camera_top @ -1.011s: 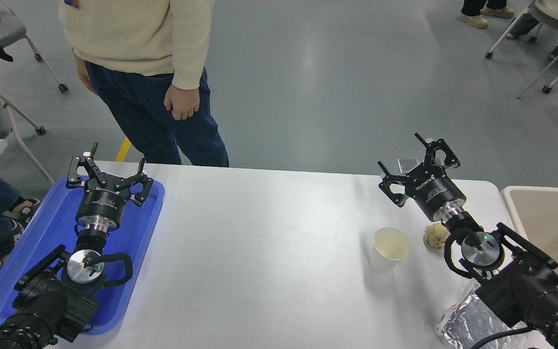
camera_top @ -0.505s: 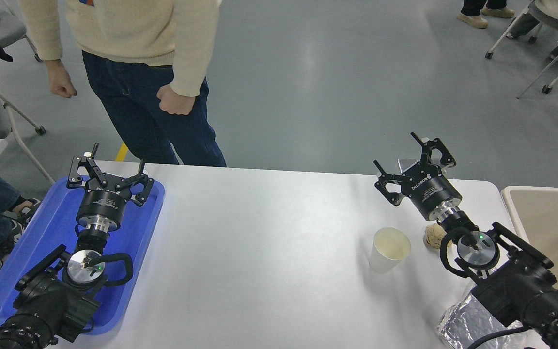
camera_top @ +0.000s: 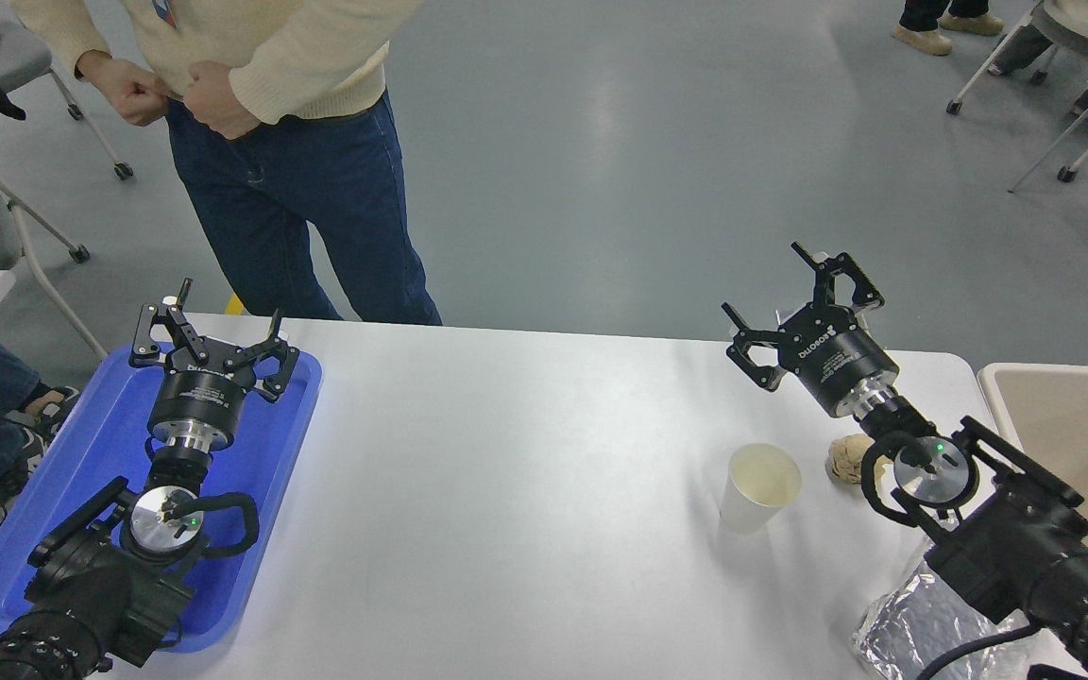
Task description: Pick up paper cup place in dustbin
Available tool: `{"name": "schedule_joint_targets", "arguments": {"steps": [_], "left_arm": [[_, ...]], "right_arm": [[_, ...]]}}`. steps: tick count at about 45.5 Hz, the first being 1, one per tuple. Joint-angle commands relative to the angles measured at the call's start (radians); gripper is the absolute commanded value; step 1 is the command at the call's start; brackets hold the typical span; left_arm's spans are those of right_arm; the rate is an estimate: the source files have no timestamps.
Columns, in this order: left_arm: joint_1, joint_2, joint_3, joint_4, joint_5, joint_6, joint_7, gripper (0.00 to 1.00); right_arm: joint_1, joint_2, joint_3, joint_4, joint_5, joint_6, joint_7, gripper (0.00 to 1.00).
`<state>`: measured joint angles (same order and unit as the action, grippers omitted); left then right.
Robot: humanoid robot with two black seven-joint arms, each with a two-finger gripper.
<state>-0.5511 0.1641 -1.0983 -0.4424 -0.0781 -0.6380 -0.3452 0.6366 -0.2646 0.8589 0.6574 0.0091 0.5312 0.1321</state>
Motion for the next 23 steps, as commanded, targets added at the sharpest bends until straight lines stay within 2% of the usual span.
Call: {"name": "schedule_joint_targets", "arguments": {"steps": [1,17,23], "left_arm": [[0.0,0.0,0.0,-0.001,0.0,0.0,0.0,1.0],[0.0,0.0,0.0,-0.001,0.001,0.0,0.0,1.0],[0.0,0.0,0.0,-0.001,0.001,0.0,0.002,1.0]], "right_arm": [[0.098,-0.107,-0.162,0.065,-0.012,-0.059,0.0,1.0],[0.396,-0.297,-0.742,0.149,-0.021,-0.059,0.0,1.0],[0.511,-0.34,-0.935,0.214,-0.076,-0.059,0.0,1.0]]}}
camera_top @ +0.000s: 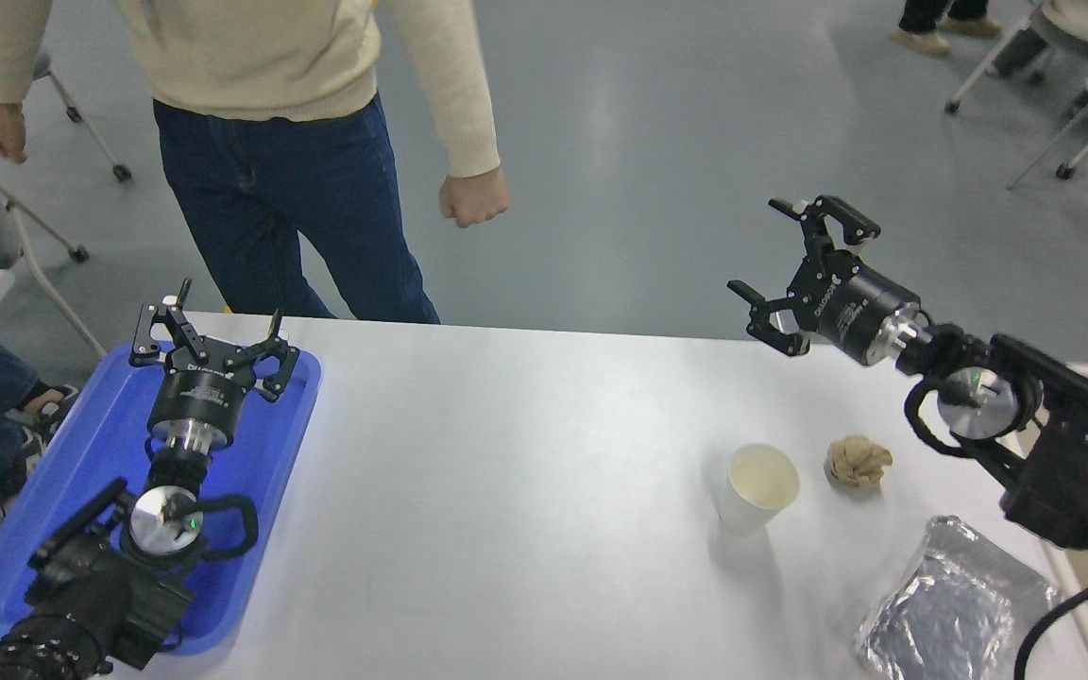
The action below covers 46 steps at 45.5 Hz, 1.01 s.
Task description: Pick up paper cup place in dustbin
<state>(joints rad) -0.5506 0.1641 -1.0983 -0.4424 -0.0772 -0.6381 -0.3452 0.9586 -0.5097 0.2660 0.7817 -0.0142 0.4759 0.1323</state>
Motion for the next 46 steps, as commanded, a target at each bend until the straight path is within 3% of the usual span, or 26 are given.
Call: {"name": "schedule_joint_targets", "arguments": {"steps": [1,19,46], "left_arm": [[0.0,0.0,0.0,-0.001,0.0,0.0,0.002,1.0],[0.0,0.002,0.0,-0.001,0.0,-0.003,0.002,1.0],[0.0,0.002,0.0,-0.001,0.0,-0.003,0.002,1.0]], "right_arm": [[0.209,-0.101,-0.375,0.102,-0.065,-0.003,0.001,1.0],[0.598,-0.158,-0.918,0.332,-0.299,0.006,0.001,1.0],[1.16,-0.115,-1.495,0.741,-0.377,0.046,0.004,1.0]]}}
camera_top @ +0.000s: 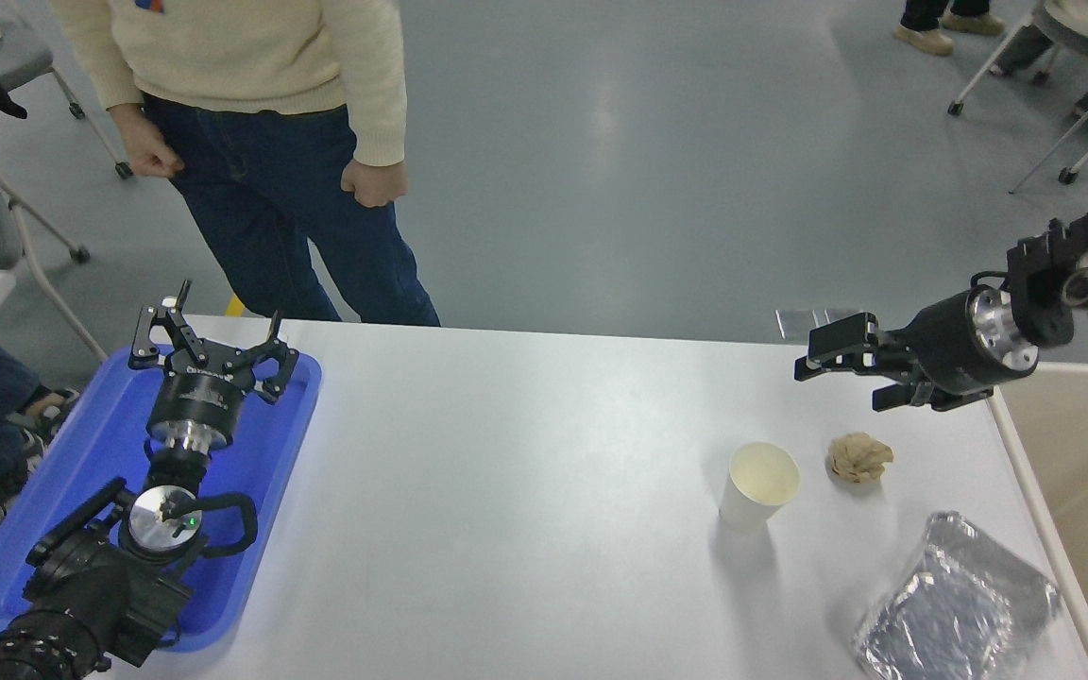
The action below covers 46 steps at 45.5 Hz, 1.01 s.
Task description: Pick up paper cup place in dustbin
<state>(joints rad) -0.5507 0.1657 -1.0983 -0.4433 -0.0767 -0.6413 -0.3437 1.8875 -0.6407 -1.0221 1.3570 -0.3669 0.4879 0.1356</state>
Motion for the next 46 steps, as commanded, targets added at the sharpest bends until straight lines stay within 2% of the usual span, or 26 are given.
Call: {"name": "schedule_joint_targets", "arguments": {"steps": [1,11,28,37,46], "left_arm": [[0.0,0.0,0.0,0.0,0.0,0.0,0.0,1.0],[0.0,0.0,0.0,0.002,0.0,0.0,0.0,1.0],[0.0,0.0,0.0,0.0,0.0,0.002,0.0,1.0],[0.0,0.0,0.0,0.0,-0.002,0.002,0.0,1.0],[0.0,-0.002,0.002,0.0,0.0,0.002,-0.001,1.0]], "right_arm": [[0.252,0.019,-0.22,0.18,-0.024,0.041,0.001,1.0],[0.424,0.076,-0.273,0.271,-0.02,0.086,0.005,1.0],[0.512,0.269,-0.253,0.303,0.043,0.172,0.007,1.0],[0.552,0.266,-0.242,0.306,0.101,0.268,0.007,1.0],[0.539,0.274,-0.231,0.297,0.123,0.258,0.005,1.0]]}}
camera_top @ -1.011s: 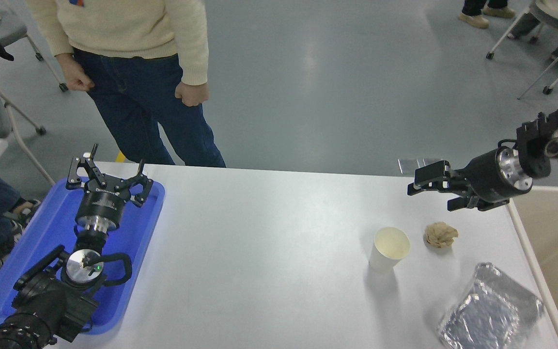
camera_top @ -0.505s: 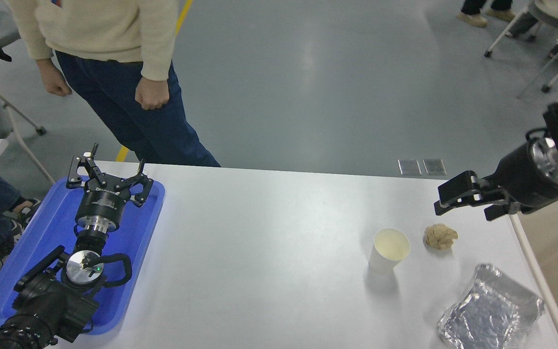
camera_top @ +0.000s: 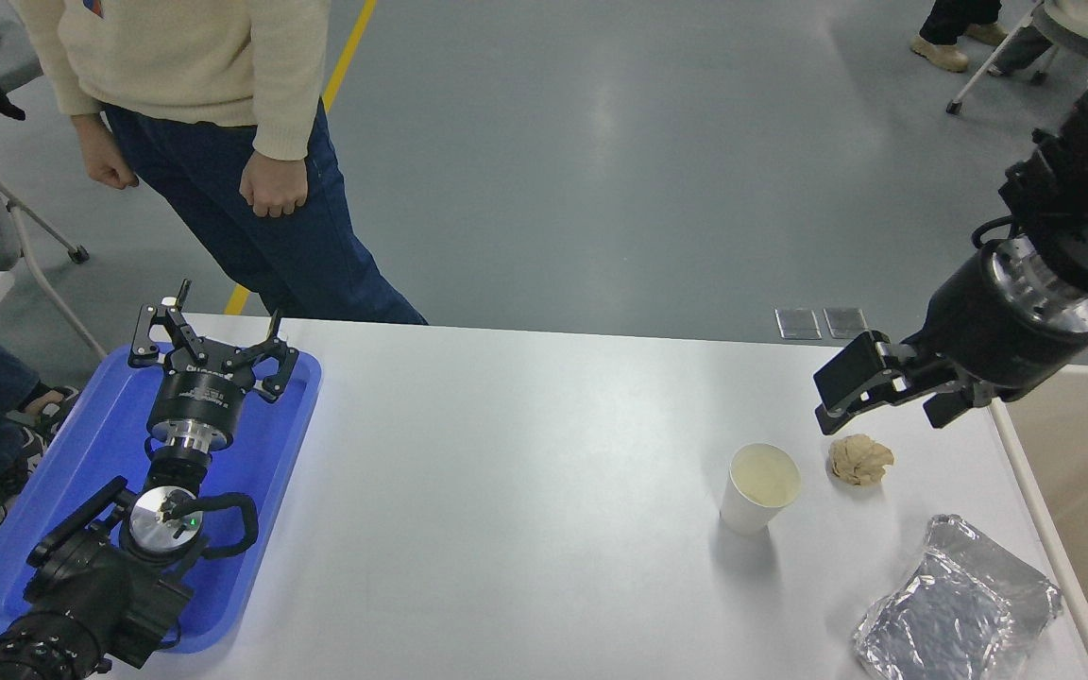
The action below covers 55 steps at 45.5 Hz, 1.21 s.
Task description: Pick up paper cup place in dustbin
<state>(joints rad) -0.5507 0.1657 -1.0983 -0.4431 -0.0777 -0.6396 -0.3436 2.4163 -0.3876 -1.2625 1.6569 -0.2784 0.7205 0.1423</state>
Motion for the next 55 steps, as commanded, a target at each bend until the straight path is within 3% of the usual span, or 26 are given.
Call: {"name": "schedule_joint_targets", "arguments": {"steps": [1,31,55], "left_arm": [[0.0,-0.002,0.0,0.0,0.001,0.0,-0.002,1.0],[-0.002,-0.005,0.002,0.0,-0.001,0.001,-0.002,1.0],[-0.002,-0.006,0.002,0.0,-0.001,0.001,-0.002,1.0]], "right_arm": [[0.007,0.023,0.009,-0.005,0.033,0.02,0.0,1.0],[-0.212,0.023,0.123,-0.192,0.004,-0.081,-0.001,1.0],[-0.608,0.021,0.206,-0.493,-0.196,-0.165,-0.001,1.0]]}}
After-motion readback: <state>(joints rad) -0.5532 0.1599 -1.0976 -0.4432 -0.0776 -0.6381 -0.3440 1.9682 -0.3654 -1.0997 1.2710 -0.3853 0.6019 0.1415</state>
